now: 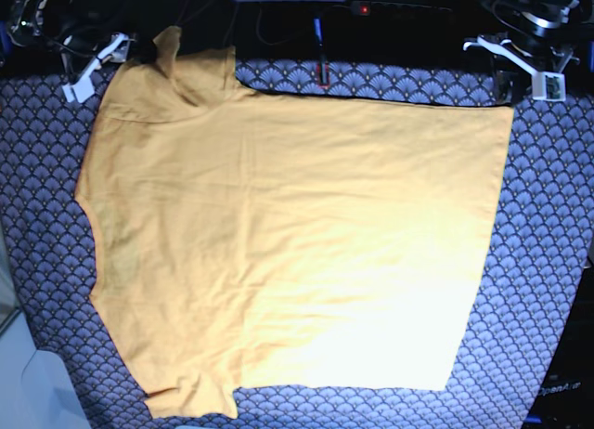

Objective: Fold the T-shirt properly
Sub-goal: 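Lower both open grippers onto the shirt edge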

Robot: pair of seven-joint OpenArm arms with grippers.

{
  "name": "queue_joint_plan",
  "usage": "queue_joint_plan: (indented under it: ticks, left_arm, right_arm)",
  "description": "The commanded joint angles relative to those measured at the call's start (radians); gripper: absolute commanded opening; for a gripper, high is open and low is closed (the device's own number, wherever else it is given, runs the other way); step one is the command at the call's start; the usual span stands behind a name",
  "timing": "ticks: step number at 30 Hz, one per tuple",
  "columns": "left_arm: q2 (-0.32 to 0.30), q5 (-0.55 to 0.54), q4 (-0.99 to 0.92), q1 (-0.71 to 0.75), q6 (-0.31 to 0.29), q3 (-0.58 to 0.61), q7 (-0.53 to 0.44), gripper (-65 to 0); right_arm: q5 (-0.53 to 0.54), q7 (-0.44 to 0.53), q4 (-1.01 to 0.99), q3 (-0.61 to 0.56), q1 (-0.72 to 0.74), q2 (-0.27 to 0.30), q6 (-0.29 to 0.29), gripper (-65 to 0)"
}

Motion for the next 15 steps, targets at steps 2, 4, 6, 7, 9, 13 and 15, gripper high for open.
queue_joint_plan:
  ticks: [2, 4, 6, 7, 9, 13, 15]
  left_arm:
    - [-0.009, -0.011, 0.015, 0.007, 0.001, -0.002, -0.022, -49.8]
    - [-0.009, -0.011, 0.015, 0.005, 0.001, -0.002, -0.022, -49.8]
    - [-0.010, -0.011, 0.015, 0.002, 0.001, -0.002, -0.016, -49.8]
    - [-0.012, -0.011, 0.015, 0.002, 0.001, -0.002, -0.002, -49.8]
    - [-0.015, -0.011, 0.015, -0.004, 0.001, -0.002, 0.029, -49.8]
    - [-0.015, -0.011, 0.015, -0.028, 0.001, -0.004, 0.059, -49.8]
    - [-0.015, -0.011, 0.016, -0.028, 0.001, -0.004, 0.059, -49.8]
  right_arm:
    - [0.014, 0.005, 0.018, 0.002, 0.002, 0.011, 0.004, -21.0]
    - [0.016, 0.005, 0.018, 0.002, 0.002, 0.011, 0.004, -21.0]
    - [0.043, 0.009, 0.024, 0.002, 0.002, 0.013, 0.004, -21.1]
    - [0.057, 0.009, 0.032, 0.002, 0.002, 0.013, 0.004, -21.4]
    - [0.074, 0.008, 0.052, 0.002, 0.002, 0.013, 0.004, -22.7]
    - [0.078, 0.006, 0.086, 0.002, 0.003, 0.013, 0.004, -27.9]
    - [0.078, 0.006, 0.087, -0.007, 0.003, 0.013, 0.004, -31.0]
